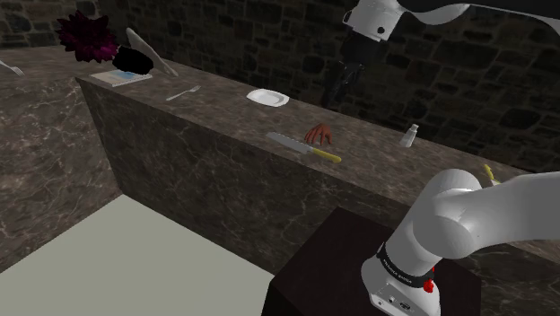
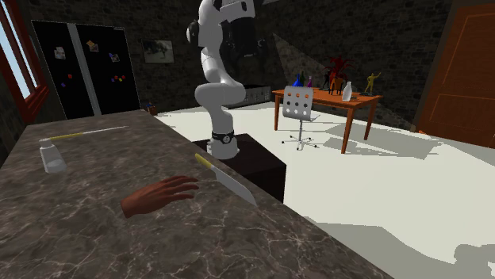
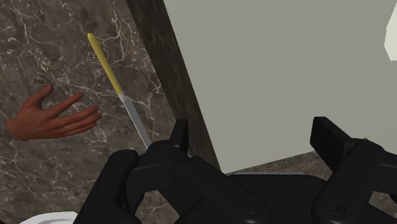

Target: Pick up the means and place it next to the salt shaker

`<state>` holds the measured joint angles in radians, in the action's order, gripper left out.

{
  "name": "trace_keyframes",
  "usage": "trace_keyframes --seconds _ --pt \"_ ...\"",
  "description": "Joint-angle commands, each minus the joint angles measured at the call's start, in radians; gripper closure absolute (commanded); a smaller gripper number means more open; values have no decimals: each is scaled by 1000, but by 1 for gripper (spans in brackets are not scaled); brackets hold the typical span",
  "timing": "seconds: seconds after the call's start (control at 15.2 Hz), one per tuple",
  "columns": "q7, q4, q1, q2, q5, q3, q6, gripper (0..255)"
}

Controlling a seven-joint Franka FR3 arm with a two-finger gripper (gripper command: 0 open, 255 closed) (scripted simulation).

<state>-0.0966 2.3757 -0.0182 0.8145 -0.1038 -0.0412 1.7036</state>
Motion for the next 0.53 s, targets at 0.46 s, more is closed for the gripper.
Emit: trace_keyframes --seconds 0.46 --pt "-146 105 -12 -114 68 -72 205 0"
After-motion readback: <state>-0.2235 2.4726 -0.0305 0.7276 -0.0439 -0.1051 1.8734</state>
